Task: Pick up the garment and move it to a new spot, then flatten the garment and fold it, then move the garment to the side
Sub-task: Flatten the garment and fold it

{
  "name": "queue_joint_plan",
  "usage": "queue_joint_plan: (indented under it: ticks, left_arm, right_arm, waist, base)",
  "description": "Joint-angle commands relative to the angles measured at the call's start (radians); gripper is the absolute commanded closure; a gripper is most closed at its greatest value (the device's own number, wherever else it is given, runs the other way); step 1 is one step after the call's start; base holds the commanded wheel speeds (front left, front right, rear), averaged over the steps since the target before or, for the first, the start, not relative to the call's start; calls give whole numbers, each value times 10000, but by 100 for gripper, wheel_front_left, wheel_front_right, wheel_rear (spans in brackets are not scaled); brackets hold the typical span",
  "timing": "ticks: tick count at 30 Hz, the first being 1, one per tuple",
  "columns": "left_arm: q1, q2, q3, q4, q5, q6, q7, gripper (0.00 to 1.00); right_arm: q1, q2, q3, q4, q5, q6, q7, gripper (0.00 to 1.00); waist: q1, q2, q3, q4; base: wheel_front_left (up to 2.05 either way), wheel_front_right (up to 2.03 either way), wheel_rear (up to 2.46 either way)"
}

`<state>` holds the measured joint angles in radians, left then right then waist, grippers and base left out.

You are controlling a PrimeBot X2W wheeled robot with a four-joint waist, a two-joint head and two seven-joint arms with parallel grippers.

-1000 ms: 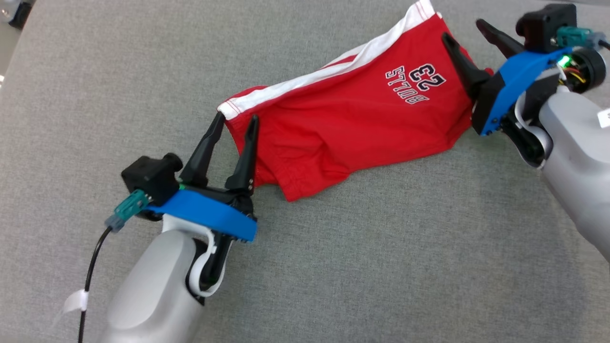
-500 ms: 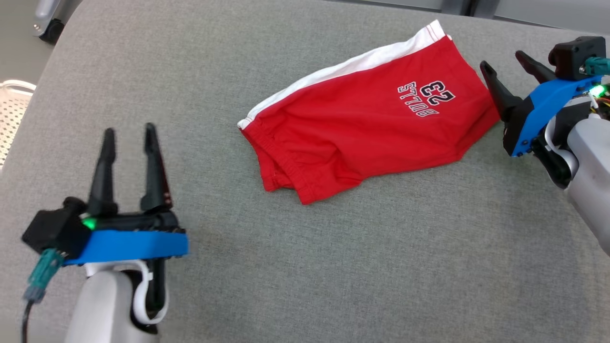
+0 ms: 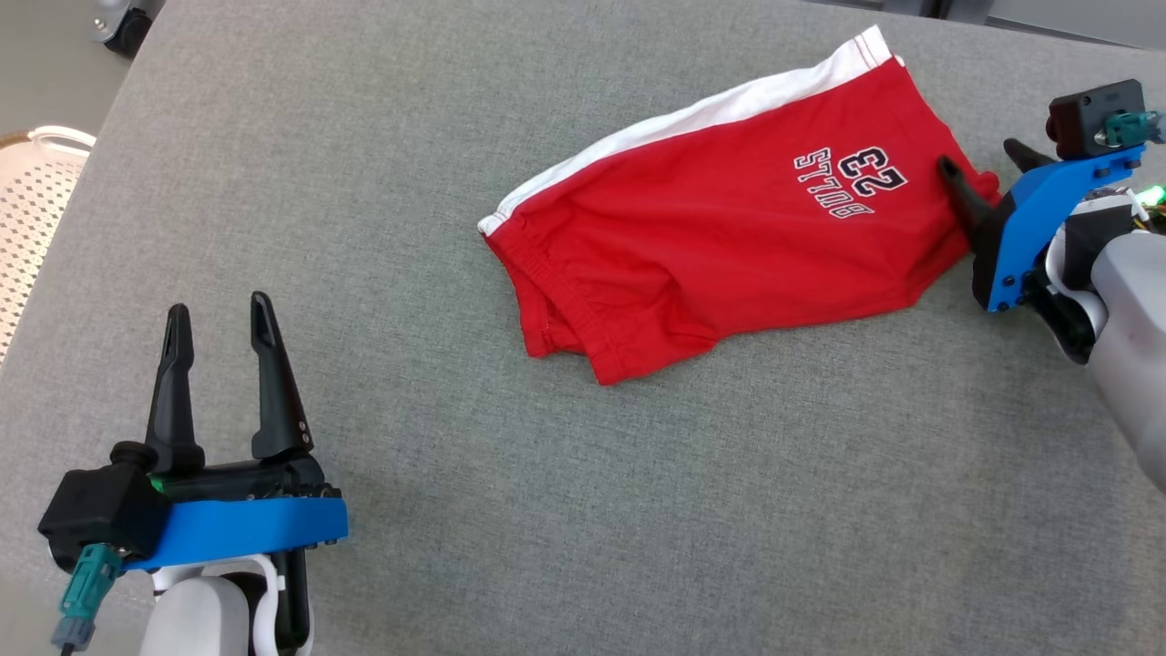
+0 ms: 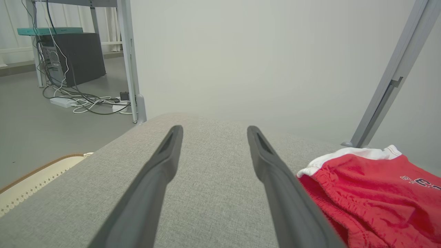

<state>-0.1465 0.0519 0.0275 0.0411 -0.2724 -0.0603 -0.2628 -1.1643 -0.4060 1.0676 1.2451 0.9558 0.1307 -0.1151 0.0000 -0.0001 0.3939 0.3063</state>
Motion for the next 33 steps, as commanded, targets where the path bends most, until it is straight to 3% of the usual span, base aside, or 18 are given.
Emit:
queue_joint_plan:
  ticks: [1,4,5,6,7,8,13,21,33]
  left_arm:
    - [25,-17,-100,46,17,132,-21,0]
    - [36,-18,-201,69,47,185,-21,0]
    - [43,-20,-233,97,66,230,-21,0]
    - [41,-20,-256,105,79,249,-21,0]
    - [29,-21,-265,116,89,256,-20,0]
    - [18,-21,-275,130,124,275,-21,0]
    - [-43,-22,-249,201,297,289,-21,0]
    - [187,-21,-36,329,663,184,-20,0]
    - [897,-17,558,328,1192,2,-22,0]
  right_arm:
    - [59,116,38,112,119,2,402,0]
    - [198,168,101,154,205,2,914,0]
    - [265,202,114,135,272,3,1126,20]
    - [330,237,103,116,360,3,1299,65]
    - [369,253,73,35,452,3,1389,86]
    - [383,243,42,-25,522,3,1396,100]
    - [385,244,41,-243,682,2,1333,100]
    - [841,115,-38,-835,952,2,51,100]
    - [3633,-796,-961,-2144,2229,2,-1427,100]
  waist:
    - [0,1,39,52]
    - [0,1,45,65]
    - [0,1,42,67]
    - [0,1,40,66]
    - [0,1,39,62]
    - [0,1,35,45]
    - [0,1,-35,-173]
    - [0,1,-567,-962]
    - [0,1,-1508,-2268]
  base:
    - [0,0,0]
    - [0,0,0]
    - [0,0,0]
    - [0,0,0]
    - [0,0,0]
    - [0,0,0]
    - [0,0,0]
    - [0,0,0]
    - [0,0,0]
